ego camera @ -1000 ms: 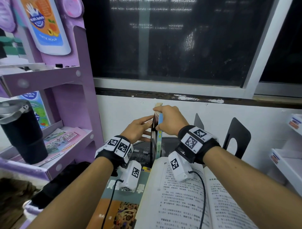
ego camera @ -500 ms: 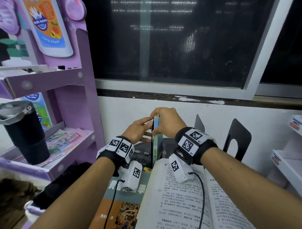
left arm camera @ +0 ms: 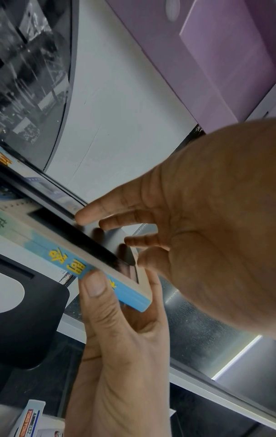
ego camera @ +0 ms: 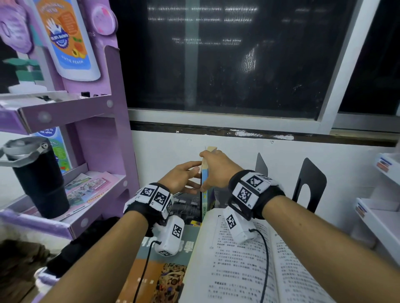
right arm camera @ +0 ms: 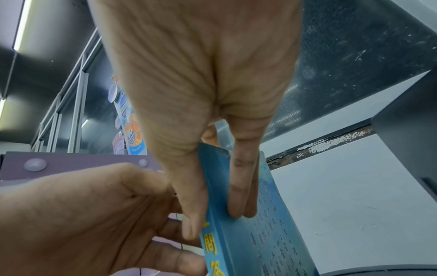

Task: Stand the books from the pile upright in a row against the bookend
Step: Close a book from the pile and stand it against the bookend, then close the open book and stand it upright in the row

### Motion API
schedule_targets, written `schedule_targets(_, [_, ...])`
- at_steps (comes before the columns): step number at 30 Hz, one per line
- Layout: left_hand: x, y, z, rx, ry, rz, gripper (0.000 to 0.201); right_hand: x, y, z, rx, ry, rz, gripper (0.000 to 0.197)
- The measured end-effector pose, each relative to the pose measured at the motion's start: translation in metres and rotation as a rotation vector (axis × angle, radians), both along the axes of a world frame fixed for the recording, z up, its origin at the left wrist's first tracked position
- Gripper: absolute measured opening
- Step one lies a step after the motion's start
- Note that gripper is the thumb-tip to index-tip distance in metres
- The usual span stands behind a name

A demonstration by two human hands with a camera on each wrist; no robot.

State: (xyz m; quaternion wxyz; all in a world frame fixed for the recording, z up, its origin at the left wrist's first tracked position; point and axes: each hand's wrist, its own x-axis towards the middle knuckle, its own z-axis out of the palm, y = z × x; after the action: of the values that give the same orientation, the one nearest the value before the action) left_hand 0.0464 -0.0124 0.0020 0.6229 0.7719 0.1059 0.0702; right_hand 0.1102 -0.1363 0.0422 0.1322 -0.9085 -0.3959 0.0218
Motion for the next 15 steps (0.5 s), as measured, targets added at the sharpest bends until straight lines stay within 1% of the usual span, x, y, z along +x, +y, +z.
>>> schedule_targets(4, [-0.008,-0.003,0.004,0.035,0.055,0.016,0.033,-0.006,-0.011,0.007,0.001,0.034,-0.017,0.112])
schedule_targets(6, [-0.012,-0.005,0.007,0.054,0.067,0.038,0.032,-0.009,-0.019,0.013,0.010,0.056,-0.034,0.111])
schedule_targets(9, [-0.019,-0.007,0.012,0.093,0.096,0.082,0.024,-0.011,-0.038,0.022,0.033,0.065,-0.050,0.101])
schedule_targets(11, [-0.024,-0.009,0.015,0.132,0.134,0.095,0.023,-0.011,-0.055,0.028,0.047,0.074,-0.063,0.093])
schedule_targets(13, [-0.032,-0.014,0.018,0.159,0.186,0.082,0.021,-0.011,-0.073,0.031,0.048,0.120,-0.085,0.088])
schedule_targets(15, [-0.040,-0.019,0.021,0.179,0.261,0.040,0.018,-0.011,-0.093,0.032,0.010,0.166,-0.105,0.084])
